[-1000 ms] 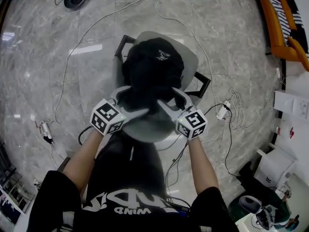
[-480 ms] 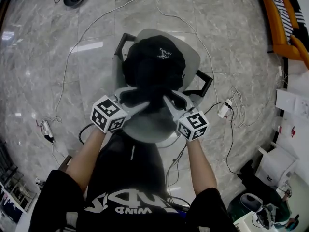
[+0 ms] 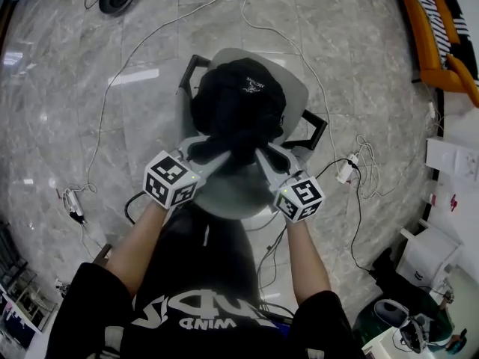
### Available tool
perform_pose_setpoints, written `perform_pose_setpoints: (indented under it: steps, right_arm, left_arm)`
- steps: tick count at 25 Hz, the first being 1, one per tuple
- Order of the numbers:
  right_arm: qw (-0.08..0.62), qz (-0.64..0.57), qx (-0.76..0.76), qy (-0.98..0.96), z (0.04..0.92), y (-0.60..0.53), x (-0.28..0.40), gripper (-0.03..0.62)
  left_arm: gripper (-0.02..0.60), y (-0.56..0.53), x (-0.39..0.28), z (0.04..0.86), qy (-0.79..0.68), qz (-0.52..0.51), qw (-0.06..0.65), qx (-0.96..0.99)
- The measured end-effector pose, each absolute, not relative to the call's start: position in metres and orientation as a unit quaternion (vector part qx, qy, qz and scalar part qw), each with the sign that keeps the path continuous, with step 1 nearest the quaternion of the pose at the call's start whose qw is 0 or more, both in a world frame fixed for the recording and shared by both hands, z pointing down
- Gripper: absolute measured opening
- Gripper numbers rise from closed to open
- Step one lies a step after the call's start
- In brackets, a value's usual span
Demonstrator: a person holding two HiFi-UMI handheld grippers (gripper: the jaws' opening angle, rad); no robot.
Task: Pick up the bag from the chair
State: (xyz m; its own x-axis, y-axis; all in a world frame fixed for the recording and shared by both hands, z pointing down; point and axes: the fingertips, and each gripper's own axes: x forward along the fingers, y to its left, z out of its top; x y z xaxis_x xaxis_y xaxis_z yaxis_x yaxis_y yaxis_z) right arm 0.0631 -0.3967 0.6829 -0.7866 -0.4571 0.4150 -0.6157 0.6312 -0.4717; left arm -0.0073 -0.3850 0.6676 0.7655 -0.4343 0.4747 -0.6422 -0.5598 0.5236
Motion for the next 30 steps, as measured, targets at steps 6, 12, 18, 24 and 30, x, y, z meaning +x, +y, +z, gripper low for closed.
perform_pose_setpoints:
  steps: [6, 12, 18, 24, 30]
  right_arm:
    - [0.099, 0.31, 0.323, -0.889, 0.655, -0.402, 0.065, 0.06]
    - [0.081, 0.297, 0.339, -0.889, 0.614, -0.408, 0.069, 0.057]
    - [0.059, 0.301, 0.361, -0.88, 0.573, -0.4, 0.08, 0.054]
    - [0.029, 0.281, 0.377, -0.882, 0.519, -0.387, 0.092, 0.054]
    - [-0.008, 0.246, 0.372, -0.895, 0.451, -0.372, 0.092, 0.052]
  left_arm:
    - [0.12, -0.39, -0.005, 0.637, -0.306, 0.135, 0.335, 0.881]
    - [0.117, -0.4, -0.005, 0.597, -0.304, 0.125, 0.317, 0.889]
    - [0.115, -0.4, 0.004, 0.551, -0.293, 0.12, 0.297, 0.901]
    - [0.114, -0.392, 0.015, 0.489, -0.286, 0.099, 0.251, 0.919]
    - [0.114, -0.378, 0.015, 0.417, -0.289, 0.068, 0.214, 0.931]
